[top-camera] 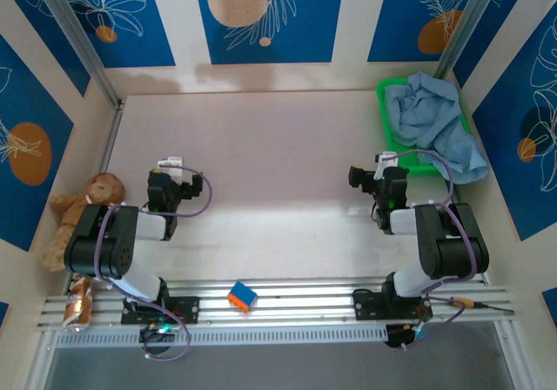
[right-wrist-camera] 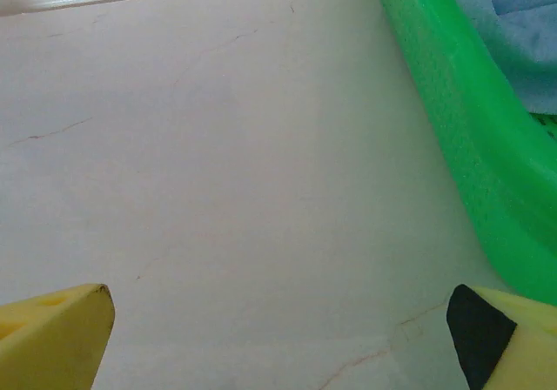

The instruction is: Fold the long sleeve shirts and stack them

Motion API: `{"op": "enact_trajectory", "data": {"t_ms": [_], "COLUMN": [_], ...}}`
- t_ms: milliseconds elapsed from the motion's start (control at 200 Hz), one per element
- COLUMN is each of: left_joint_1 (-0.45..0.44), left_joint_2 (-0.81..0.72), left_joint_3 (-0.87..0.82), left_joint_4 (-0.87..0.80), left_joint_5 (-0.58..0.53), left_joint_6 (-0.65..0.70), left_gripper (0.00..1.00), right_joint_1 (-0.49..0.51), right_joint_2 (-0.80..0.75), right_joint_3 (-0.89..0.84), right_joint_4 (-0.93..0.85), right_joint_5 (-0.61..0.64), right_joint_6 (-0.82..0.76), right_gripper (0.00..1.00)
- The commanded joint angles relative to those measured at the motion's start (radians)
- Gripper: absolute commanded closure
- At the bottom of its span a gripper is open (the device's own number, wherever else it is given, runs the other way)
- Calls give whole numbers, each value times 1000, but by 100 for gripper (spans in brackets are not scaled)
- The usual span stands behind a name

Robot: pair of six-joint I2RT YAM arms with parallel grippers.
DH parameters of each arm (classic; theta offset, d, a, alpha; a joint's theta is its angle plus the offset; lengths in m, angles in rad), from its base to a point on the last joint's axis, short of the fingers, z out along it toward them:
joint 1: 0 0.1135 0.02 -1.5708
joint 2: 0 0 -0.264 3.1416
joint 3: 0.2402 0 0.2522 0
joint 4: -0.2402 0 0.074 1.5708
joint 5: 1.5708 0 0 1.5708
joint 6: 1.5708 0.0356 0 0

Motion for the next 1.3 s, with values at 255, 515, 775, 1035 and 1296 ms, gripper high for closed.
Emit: {"op": "enact_trajectory", "data": {"t_ms": [255, 515, 775, 1035, 1296], "left_joint_1": [2, 2, 0, -129, -458], "left_joint_2": [0, 0, -35, -458, -299], "left_joint_3": [11, 11, 23, 585, 1022], "left_joint_4": [11, 9, -35, -1120, -1601], "left_joint_5": [22, 22, 38, 28, 229], "left_joint_6": [11, 11, 21, -168, -360], "left_gripper": [0, 0, 0, 0, 0], "right_joint_1": [-4, -5, 5, 468, 176], "right_joint_2": [4, 5, -6, -356, -209], "right_joint_3": [15, 16, 10, 457, 942], "right_joint_4": [40, 39, 58, -1129, -1684], "right_joint_5": [-11, -13, -1, 250, 112], "right_joint_6": [-8, -8, -15, 273, 432], "right_gripper": [1, 1, 1, 0, 0]}}
